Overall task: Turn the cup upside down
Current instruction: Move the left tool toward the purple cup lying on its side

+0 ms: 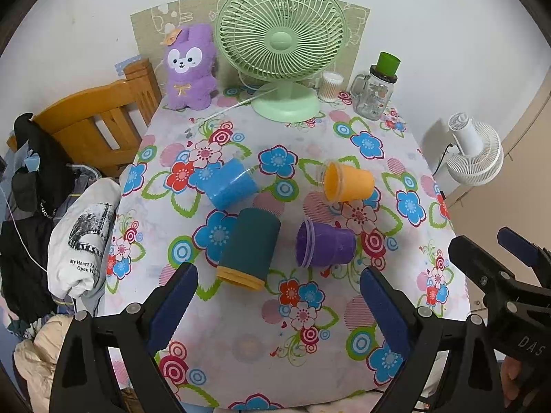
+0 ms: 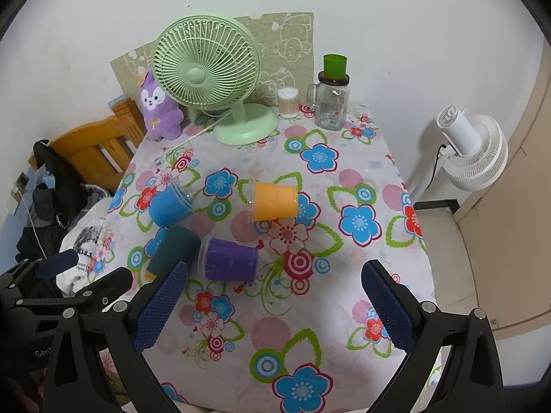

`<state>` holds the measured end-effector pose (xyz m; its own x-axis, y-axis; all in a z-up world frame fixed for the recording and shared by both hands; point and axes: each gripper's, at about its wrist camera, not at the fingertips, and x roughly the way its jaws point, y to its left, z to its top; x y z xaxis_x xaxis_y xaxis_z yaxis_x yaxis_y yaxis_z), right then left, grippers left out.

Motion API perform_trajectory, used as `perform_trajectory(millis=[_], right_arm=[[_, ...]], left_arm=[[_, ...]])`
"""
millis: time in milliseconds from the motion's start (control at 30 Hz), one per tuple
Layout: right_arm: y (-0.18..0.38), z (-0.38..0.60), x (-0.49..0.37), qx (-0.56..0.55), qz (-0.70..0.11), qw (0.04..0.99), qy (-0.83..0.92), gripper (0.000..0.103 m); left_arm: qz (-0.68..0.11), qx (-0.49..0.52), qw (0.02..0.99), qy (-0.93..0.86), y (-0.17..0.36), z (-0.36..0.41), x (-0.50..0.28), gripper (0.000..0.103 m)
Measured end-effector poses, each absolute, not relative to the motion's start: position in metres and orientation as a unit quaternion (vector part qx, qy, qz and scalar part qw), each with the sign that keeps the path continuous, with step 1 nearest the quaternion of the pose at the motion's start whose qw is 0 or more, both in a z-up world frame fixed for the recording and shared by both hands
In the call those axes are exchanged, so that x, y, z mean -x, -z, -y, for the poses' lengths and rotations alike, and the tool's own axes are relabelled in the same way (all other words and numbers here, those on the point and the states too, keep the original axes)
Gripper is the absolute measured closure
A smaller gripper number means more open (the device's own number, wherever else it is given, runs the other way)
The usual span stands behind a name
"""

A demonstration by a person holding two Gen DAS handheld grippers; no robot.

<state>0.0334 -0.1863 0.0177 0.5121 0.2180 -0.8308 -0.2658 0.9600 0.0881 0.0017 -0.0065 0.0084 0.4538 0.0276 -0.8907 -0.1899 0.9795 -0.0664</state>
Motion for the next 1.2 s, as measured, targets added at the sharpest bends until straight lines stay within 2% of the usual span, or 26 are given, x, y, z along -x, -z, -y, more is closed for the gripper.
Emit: perform_trajectory(millis=[700, 1200], right_arm=[[-0.02, 0.182, -0.044, 0.042, -0.475, 0.868, -0.143, 0.001], [-0.021, 0.193, -0.061, 0.057, -0.478, 0.863, -0.154, 0.001]], left_arm=[[-0.521, 0.073, 0.848, -0.067, -0.008, 0.008, -0.011, 0.007], [-0.522, 0.067, 0.848, -0.062, -0.003, 0.035, -0.023, 0.007]])
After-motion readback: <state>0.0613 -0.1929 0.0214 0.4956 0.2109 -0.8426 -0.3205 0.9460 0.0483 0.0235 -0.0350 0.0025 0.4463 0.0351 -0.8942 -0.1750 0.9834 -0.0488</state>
